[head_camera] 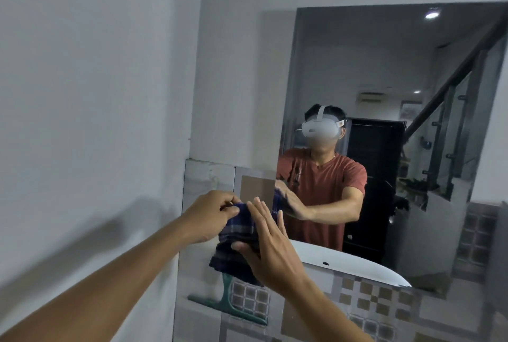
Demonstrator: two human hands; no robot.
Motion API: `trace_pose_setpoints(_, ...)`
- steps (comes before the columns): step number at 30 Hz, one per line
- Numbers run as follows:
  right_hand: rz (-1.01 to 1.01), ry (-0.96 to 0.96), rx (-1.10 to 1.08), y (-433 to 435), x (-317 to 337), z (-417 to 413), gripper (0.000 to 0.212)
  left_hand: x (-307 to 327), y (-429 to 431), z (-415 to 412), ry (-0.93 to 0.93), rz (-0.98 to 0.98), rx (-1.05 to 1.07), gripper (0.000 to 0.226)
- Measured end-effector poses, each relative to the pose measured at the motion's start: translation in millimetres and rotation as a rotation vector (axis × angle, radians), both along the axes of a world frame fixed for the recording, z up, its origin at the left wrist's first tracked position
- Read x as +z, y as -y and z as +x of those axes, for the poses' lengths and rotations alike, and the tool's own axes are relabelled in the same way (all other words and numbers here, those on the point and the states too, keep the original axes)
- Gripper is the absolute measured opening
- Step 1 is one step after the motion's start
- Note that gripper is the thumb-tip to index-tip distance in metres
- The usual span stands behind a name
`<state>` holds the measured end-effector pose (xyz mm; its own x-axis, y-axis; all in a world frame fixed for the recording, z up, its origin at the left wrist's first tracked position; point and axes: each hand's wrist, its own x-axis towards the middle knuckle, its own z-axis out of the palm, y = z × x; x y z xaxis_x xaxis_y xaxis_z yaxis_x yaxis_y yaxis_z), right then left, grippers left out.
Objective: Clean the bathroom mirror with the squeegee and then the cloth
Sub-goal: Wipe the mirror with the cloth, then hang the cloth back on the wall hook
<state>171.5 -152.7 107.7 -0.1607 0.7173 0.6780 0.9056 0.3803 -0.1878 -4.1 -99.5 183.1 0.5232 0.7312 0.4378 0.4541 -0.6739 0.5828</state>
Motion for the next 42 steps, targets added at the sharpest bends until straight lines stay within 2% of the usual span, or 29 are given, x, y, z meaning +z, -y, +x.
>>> trace_pose_setpoints(2, -0.052, -0.074, 0.025, 2.6, 9.3, -1.8, 0.08, 4.6, -1.8, -6.7, -0.014, 0.031, -0.011, 0.019)
trace_pose_setpoints(5, -0.11, -0.186, 0.081, 0.3, 20.3, -6.4, 0.065, 12.3, -7.9, -16.1, -0.033, 0.067, -0.019, 0.021)
trace_pose_setpoints(9, -0.099, -0.332, 0.104, -12.4, 35.1, -19.0, 0.026, 16.0, -20.1, -26.7, 0.011, 0.096, 0.021, 0.024)
trace_pose_setpoints(13, -0.159, -0.43, 0.146, -28.2, 47.0, -25.2, 0.024, 14.6, -40.6, -38.7, 0.048, 0.138, 0.108, 0.02)
trace_pose_setpoints(17, -0.068, -0.363, 0.137, -51.0, 66.6, -30.1, 0.026, 19.1, -66.2, -46.6, 0.097, 0.232, 0.181, 0.021)
trace_pose_setpoints(21, 0.061, -0.182, 0.042, -80.5, 93.4, -31.1, 0.02, 36.5, -88.7, -41.6, 0.184, 0.394, 0.251, 0.014)
trace_pose_setpoints(25, 0.155, 0.0, -0.127, -108.9, 115.2, -32.5, 0.03, 55.7, -112.1, -28.2, 0.15, 0.496, 0.343, 0.015)
trace_pose_setpoints(28, 0.13, 0.125, -0.213, -122.7, 125.2, -34.3, 0.033, 61.2, -129.0, -22.2, 0.065, 0.49, 0.423, 0.012)
trace_pose_setpoints(32, 0.088, 0.28, -0.275, -126.2, 122.4, -38.6, 0.027, 49.7, -133.9, -24.8, -0.161, 0.441, 0.491, 0.017)
trace_pose_setpoints(35, 0.031, 0.286, -0.266, -125.2, 115.6, -36.4, 0.028, 38.8, -126.8, -26.6, -0.232, 0.462, 0.492, 0.028)
trace_pose_setpoints(38, -0.032, 0.314, -0.266, -122.3, 110.4, -32.9, 0.024, 33.8, -127.8, -28.7, -0.198, 0.582, 0.485, 0.03)
trace_pose_setpoints(40, -0.047, 0.31, -0.238, -120.2, 109.0, -31.7, 0.025, 31.6, -128.7, -29.5, -0.192, 0.558, 0.423, 0.033)
trace_pose_setpoints(42, -0.045, 0.288, -0.176, -117.9, 108.4, -32.2, 0.03, 30.1, -125.6, -30.2, -0.267, 0.502, 0.401, 0.035)
